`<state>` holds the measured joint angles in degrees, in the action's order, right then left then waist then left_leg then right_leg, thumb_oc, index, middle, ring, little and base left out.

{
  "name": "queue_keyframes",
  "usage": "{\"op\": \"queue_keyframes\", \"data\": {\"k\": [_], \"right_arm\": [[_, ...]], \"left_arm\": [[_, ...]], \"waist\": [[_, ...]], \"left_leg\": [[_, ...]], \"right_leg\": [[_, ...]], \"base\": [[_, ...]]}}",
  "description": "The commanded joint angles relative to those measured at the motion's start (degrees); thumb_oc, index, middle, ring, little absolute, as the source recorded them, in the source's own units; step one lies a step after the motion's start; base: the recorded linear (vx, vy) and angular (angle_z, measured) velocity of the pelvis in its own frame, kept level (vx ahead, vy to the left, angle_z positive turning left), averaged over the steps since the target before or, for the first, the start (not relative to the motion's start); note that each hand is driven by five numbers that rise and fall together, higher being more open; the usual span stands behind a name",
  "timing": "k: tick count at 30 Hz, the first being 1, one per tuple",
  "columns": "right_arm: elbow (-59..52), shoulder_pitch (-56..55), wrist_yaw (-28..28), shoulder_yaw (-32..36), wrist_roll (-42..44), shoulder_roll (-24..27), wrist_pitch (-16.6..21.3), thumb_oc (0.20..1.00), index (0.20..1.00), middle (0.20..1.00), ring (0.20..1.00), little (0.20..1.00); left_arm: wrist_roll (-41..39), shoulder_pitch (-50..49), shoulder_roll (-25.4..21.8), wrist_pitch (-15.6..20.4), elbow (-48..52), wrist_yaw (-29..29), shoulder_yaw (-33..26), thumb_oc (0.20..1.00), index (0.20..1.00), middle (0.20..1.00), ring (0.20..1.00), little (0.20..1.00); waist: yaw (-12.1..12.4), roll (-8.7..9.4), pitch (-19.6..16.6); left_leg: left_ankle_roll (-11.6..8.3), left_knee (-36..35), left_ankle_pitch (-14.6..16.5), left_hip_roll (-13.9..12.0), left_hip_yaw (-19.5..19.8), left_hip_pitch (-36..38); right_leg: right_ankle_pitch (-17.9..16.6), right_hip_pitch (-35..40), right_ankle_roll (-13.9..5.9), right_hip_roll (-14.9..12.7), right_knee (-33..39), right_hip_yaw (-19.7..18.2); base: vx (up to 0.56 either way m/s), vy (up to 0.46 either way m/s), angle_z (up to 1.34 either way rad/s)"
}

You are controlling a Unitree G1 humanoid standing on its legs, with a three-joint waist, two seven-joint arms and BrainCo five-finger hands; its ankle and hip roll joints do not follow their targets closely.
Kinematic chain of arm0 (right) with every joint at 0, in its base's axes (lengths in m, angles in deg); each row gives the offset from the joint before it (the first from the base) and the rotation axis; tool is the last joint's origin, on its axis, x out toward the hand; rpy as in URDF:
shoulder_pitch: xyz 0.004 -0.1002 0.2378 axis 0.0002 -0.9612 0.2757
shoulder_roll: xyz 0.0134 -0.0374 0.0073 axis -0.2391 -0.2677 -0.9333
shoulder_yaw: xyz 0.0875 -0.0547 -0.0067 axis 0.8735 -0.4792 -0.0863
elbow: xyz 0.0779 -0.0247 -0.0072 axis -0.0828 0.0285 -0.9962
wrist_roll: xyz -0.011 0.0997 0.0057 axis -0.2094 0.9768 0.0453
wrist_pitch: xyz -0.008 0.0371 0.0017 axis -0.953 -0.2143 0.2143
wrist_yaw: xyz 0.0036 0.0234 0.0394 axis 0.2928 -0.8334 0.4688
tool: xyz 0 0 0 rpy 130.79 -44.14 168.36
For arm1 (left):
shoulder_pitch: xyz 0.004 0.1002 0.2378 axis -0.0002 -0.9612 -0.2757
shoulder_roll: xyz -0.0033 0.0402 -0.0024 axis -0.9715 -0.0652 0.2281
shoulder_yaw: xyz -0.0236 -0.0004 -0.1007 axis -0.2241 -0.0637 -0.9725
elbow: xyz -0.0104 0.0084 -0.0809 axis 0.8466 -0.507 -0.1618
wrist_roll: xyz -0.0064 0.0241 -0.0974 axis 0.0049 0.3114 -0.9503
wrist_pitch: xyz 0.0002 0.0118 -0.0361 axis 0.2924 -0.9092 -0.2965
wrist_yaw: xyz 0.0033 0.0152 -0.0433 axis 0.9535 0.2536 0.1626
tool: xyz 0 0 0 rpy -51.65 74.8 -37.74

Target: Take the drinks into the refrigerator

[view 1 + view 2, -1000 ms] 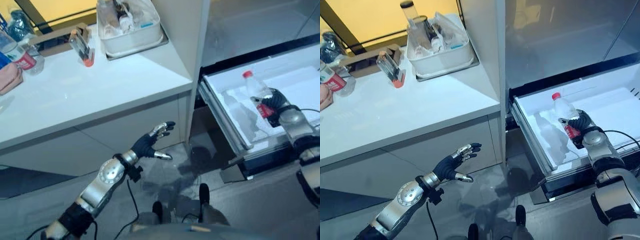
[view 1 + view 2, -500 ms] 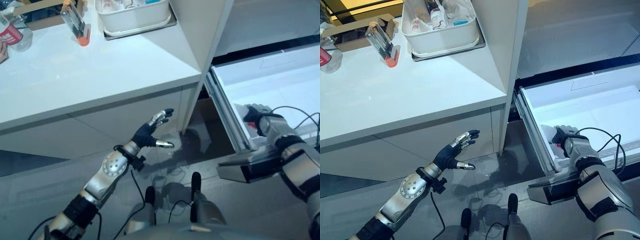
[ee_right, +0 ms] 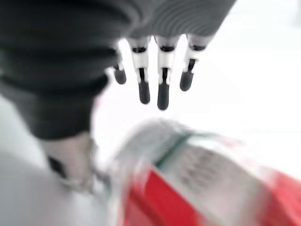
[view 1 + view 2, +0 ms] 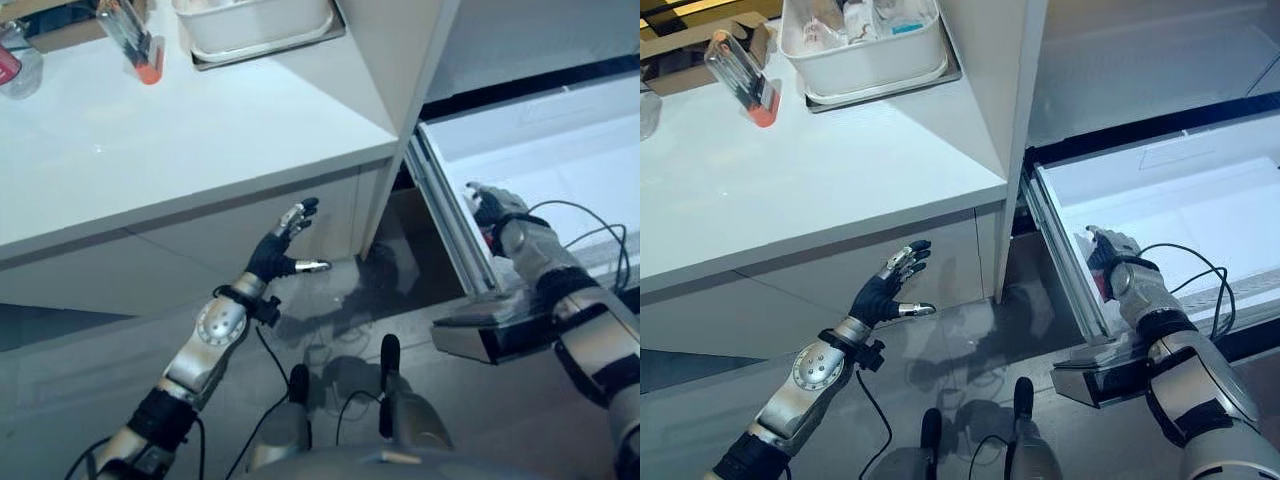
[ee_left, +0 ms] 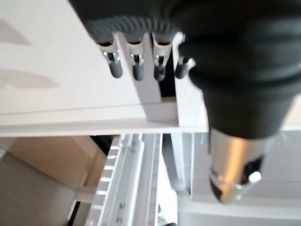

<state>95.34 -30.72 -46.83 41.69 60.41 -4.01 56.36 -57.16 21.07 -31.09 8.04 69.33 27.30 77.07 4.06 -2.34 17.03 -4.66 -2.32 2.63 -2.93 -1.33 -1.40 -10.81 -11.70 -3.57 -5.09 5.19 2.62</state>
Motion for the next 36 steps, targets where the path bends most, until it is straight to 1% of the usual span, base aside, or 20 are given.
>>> {"op": "queue_keyframes", "data": {"k": [1,6,10,11,12,14,15,16,19,20,21,22,24,26,29,31,32,34,36], "right_arm": [[0.6,-4.3,3.3,1.9,8.1,-10.8,3.1,1.000,1.000,1.000,1.000,1.000],[-1.3,-5.8,6.8,8.5,17.2,-10.1,5.7,1.000,1.000,1.000,1.000,1.000],[-4.6,-8.5,9.9,14.7,24.4,-7.6,8.9,1.000,1.000,1.000,1.000,1.000],[-4.8,-8.7,9.8,14.8,24.5,-7.5,8.9,1.000,1.000,1.000,1.000,1.000],[-9.5,-11.0,10.3,17.4,25.6,-5.8,10.1,1.000,1.000,1.000,1.000,1.000],[-13.4,-14.2,10.8,21.3,27.5,-4.5,11.3,1.000,1.000,1.000,1.000,1.000],[-13.4,-14.3,10.8,21.3,27.5,-4.5,11.3,1.000,1.000,1.000,1.000,1.000],[-20.6,-18.5,9.8,26.6,32.5,-3.0,13.8,1.000,1.000,1.000,1.000,1.000],[-31.2,-26.5,9.3,34.7,35.3,-2.3,16.3,1.000,1.000,1.000,1.000,1.000],[-34.0,-28.7,8.7,37.0,36.7,-2.3,17.2,1.000,1.000,1.000,1.000,1.000],[-35.0,-30.3,8.9,38.9,36.7,-2.3,17.3,1.000,1.000,1.000,1.000,1.000],[-36.8,-32.1,9.4,41.5,37.3,-2.1,17.9,1.000,1.000,1.000,1.000,1.000],[-39.4,-35.1,9.9,46.2,39.6,-2.1,19.3,1.000,1.000,1.000,1.000,1.000],[-39.1,-36.4,11.1,49.4,40.9,-2.2,20.2,1.000,1.000,1.000,1.000,1.000],[-36.2,-38.3,11.0,53.1,43.8,-1.8,20.9,1.000,1.000,1.000,1.000,1.000],[-35.1,-38.8,10.3,53.7,45.2,-1.7,21.2,1.000,1.000,1.000,1.000,1.000],[-32.1,-39.6,9.8,54.8,46.2,-1.2,21.0,1.000,1.000,1.000,1.000,1.000],[-29.5,-40.1,9.4,55.7,46.9,0.2,20.9,1.000,1.000,1.000,1.000,1.000],[-25.8,-40.4,9.2,56.8,48.3,1.2,20.9,1.000,1.000,1.000,1.000,1.000]], "left_arm": [[4.1,3.6,-0.9,3.1,4.1,-0.2,0.9,1.000,1.000,1.000,1.000,1.000],[4.7,4.4,-1.2,3.4,3.2,-0.3,1.8,1.000,1.000,1.000,1.000,1.000],[2.5,4.8,-1.0,4.0,2.0,-1.4,2.9,1.000,1.000,1.000,1.000,1.000],[2.4,4.8,-1.0,4.0,1.9,-1.4,3.0,1.000,1.000,1.000,1.000,1.000],[1.2,4.8,-1.2,3.9,1.8,-2.4,2.9,1.000,1.000,1.000,1.000,1.000],[-1.3,4.6,-0.7,3.7,0.7,-3.8,3.5,1.000,1.000,1.000,1.000,1.000],[-1.3,4.7,-0.7,3.7,0.6,-3.8,3.5,1.000,1.000,1.000,1.000,1.000],[-3.1,4.0,-0.3,3.3,0.1,-4.9,3.2,1.000,1.000,1.000,1.000,1.000],[-3.5,1.9,-0.2,2.9,-0.3,-6.3,2.6,1.000,1.000,1.000,1.000,1.000],[-3.3,1.4,-0.3,2.7,-0.1,-6.7,2.2,1.000,1.000,1.000,1.000,1.000],[-3.0,0.9,-0.4,2.6,-0.2,-7.0,2.0,1.000,1.000,1.000,1.000,1.000],[-2.9,0.3,-0.5,2.6,-0.2,-7.3,1.9,1.000,1.000,1.000,1.000,1.000],[-2.6,-0.7,-0.5,2.5,0.0,-7.7,1.4,1.000,1.000,1.000,1.000,1.000],[-3.0,-1.1,-0.5,2.3,0.3,-8.4,1.0,1.000,1.000,1.000,1.000,1.000],[-4.8,-1.8,-0.5,1.7,1.2,-9.6,0.2,1.000,1.000,1.000,1.000,1.000],[-4.8,-1.9,-0.8,1.7,1.7,-10.0,0.1,1.000,1.000,1.000,1.000,1.000],[-4.6,-2.0,-1.4,2.0,3.1,-10.9,-0.3,1.000,1.000,1.000,1.000,1.000],[-4.0,-1.6,-2.4,2.3,4.8,-11.7,-0.6,1.000,1.000,1.000,1.000,1.000],[-3.7,-0.7,-2.8,2.2,5.3,-12.1,0.1,1.000,1.000,1.000,1.000,1.000]], "waist": [[1.4,-0.60,4.5],[1.0,-0.04,3.6],[0.3,0.80,2.2],[0.4,0.80,2.2],[-0.3,1.34,1.5],[-0.8,1.75,0.6],[-0.7,1.75,0.6],[-1.6,2.23,-0.2],[-2.8,2.69,-1.7],[-3.4,2.87,-2.0],[-3.7,2.93,-2.6],[-4.0,2.88,-3.3],[-4.8,3.05,-4.0],[-5.6,3.00,-4.7],[-6.4,3.02,-5.6],[-6.4,2.98,-5.9],[-7.0,3.02,-6.3],[-7.4,2.94,-6.6],[-7.7,2.79,-6.9]], "left_leg": [[5.44,-1.2,-4.0,4.8,0.0,-4.7],[5.50,-1.2,-3.5,4.8,0.1,-3.7],[5.55,-1.2,-2.9,4.7,0.0,-2.6],[5.56,-1.2,-2.9,4.7,0.0,-2.6],[5.57,-1.3,-2.6,4.7,-0.2,-2.1],[5.60,-1.5,-2.3,4.7,-0.5,-1.4],[5.60,-1.5,-2.3,4.7,-0.5,-1.3],[5.64,-1.3,-1.8,4.6,-0.8,-0.9],[5.81,-1.3,-1.3,4.6,-1.3,0.0],[5.85,-1.1,-1.6,4.7,-1.6,0.1],[5.88,-1.1,-1.5,4.8,-1.7,0.4],[5.92,-1.4,-0.6,4.7,-1.9,1.2],[6.02,-1.0,-0.7,4.8,-2.5,1.2],[6.14,-1.0,-0.2,4.9,-2.9,1.8],[6.24,-0.8,0.3,4.8,-3.7,2.6],[6.26,-0.8,0.5,4.8,-4.0,2.8],[6.27,-0.7,0.8,4.7,-4.6,3.3],[6.24,-0.4,1.2,4.6,-5.0,3.5],[6.23,-0.3,1.4,4.7,-5.4,3.8]], "right_leg": [[5.7,0.8,-2.96,-1.4,-8.1,-1.3],[6.1,1.8,-3.08,-1.5,-7.9,-1.2],[6.4,2.7,-3.23,-1.6,-7.9,-1.4],[6.4,2.8,-3.24,-1.6,-7.8,-1.4],[6.4,3.2,-3.26,-1.5,-7.6,-1.6],[6.4,3.9,-3.33,-1.5,-7.2,-1.9],[6.4,3.9,-3.33,-1.5,-7.2,-1.9],[6.4,4.5,-3.41,-1.4,-6.8,-2.0],[6.5,5.2,-3.58,-1.3,-6.4,-2.6],[6.1,5.2,-3.55,-1.3,-6.5,-2.8],[6.1,5.3,-3.58,-1.4,-6.5,-2.9],[6.8,6.0,-3.72,-1.3,-6.4,-3.1],[6.3,5.9,-3.78,-1.3,-6.5,-3.8],[6.4,6.1,-3.92,-1.2,-6.3,-4.3],[6.5,6.5,-4.08,-0.9,-6.2,-5.2],[6.5,6.6,-4.11,-0.8,-6.2,-5.5],[6.6,6.8,-4.17,-0.6,-6.2,-6.1],[6.6,6.9,-4.19,-0.5,-6.2,-6.6],[6.7,7.0,-4.23,-0.3,-6.4,-7.0]], "base": [[0.00,0.000,0.00],[0.01,0.002,0.00],[0.04,0.007,0.01],[0.05,0.000,0.01],[0.04,0.009,0.00],[0.05,0.009,0.00],[0.05,0.005,-0.03],[0.05,0.005,-0.03],[0.04,0.007,-0.06],[0.01,0.008,-0.11],[0.06,0.014,-0.17],[0.06,0.015,-0.12],[0.02,0.017,-0.08],[0.03,0.017,-0.12],[0.04,0.006,-0.25],[0.04,0.003,-0.16],[0.04,-0.001,-0.20],[0.04,0.009,-0.17],[0.03,0.017,-0.16]]}}
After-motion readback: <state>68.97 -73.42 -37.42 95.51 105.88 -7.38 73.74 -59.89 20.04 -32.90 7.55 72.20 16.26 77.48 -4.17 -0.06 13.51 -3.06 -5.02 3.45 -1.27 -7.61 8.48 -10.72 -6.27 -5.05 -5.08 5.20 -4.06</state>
